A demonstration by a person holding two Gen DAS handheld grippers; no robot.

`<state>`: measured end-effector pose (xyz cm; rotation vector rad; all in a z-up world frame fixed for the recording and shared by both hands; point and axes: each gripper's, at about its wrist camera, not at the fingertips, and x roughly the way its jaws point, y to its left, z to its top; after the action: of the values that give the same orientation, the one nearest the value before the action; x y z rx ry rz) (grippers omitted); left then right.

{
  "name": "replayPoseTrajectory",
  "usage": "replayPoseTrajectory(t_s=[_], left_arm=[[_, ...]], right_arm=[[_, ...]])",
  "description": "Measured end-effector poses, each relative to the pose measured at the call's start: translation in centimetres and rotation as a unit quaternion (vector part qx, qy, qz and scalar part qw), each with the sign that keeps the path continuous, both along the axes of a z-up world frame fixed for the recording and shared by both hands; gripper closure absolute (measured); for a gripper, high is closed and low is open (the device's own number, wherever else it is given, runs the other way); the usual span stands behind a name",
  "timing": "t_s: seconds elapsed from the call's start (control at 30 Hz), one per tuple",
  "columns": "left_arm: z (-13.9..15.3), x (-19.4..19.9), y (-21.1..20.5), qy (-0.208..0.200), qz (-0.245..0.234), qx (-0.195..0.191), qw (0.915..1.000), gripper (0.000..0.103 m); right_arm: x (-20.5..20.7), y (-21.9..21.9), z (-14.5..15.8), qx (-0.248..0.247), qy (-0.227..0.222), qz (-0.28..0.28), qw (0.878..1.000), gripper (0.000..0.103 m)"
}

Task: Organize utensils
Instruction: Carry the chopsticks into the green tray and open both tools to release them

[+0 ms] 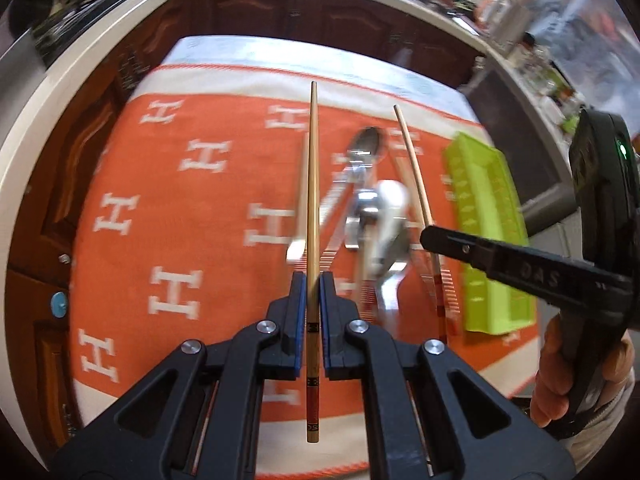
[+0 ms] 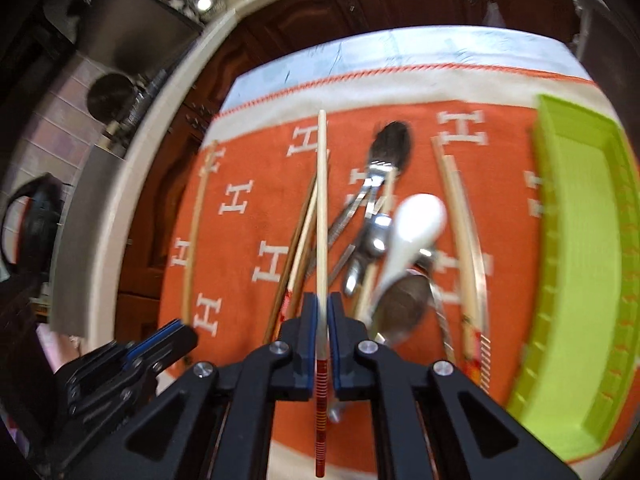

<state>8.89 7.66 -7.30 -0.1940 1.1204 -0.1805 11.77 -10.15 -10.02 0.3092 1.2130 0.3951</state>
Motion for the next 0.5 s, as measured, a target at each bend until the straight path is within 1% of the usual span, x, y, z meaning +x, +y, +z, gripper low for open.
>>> replayPoseTrajectory(t_s=[0.13, 0.2, 0.27, 0.43, 0.5], left_arm=[[2.0, 0.0, -5.2, -0.006, -0.042, -0.026, 0.9988, 0.099], [2.6, 0.4, -8.2, -0.005, -0.065, -0.036, 0.9972, 0.099], [2.8, 0.9, -11.1, -0.001, -0.084, -0.041, 0.9956, 0.099], [1.8, 2.9, -18.9, 0.01, -0.118, -0.038, 0.9922, 0.099], [0.7, 3.9, -21.6, 0.016, -0.122, -0.028, 0.9921, 0.099]], right_arm=[[-2.4, -4.8, 1.8, 0.0, -0.017, -0.025, 1.0, 0.098], [-3.3, -7.8, 2.3, -0.011, -0.024, -0.048, 0.998, 0.098], [-3.3, -9.8, 2.3, -0.024, -0.028, -0.07, 0.997, 0.098], [-3.4, -15.6, 0.9, -0.037, -0.018, -0.134, 0.99, 0.097], [-3.3, -17.0, 0.2, -0.046, -0.017, -0.15, 0.987, 0.097]])
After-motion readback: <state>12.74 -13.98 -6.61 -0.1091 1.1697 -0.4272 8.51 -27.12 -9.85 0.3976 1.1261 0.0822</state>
